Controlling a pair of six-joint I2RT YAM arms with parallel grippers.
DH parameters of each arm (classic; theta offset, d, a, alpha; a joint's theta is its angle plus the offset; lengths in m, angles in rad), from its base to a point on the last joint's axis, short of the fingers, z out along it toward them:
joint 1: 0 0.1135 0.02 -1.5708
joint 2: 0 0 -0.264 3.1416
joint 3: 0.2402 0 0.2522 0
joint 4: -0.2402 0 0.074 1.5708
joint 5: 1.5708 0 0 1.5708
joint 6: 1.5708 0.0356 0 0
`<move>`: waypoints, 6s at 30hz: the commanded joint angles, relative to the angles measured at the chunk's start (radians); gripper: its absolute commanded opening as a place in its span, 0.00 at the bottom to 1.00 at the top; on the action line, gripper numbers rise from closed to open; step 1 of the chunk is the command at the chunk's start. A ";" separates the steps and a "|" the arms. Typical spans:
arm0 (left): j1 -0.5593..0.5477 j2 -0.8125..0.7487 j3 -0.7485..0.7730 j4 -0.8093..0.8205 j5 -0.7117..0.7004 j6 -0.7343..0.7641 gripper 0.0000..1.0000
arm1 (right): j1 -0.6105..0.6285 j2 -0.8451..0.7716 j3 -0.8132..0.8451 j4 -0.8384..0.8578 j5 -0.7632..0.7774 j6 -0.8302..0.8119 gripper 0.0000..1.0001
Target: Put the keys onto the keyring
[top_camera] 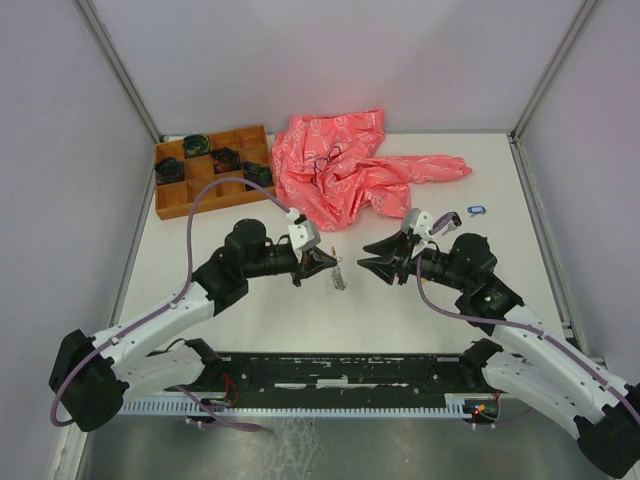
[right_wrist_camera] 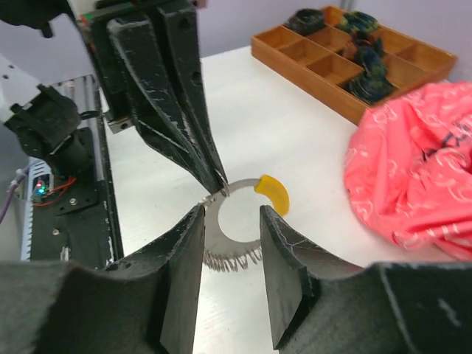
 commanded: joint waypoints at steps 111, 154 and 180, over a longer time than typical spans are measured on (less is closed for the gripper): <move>0.118 -0.023 0.194 -0.303 -0.442 0.124 0.03 | 0.017 0.701 0.239 -0.371 0.350 0.079 0.01; 0.129 -0.031 0.190 -0.302 -0.441 0.123 0.03 | 0.032 0.908 0.527 -0.847 0.382 0.162 0.34; 0.136 -0.012 0.197 -0.309 -0.429 0.126 0.03 | 0.031 0.918 0.550 -0.854 0.378 0.169 0.22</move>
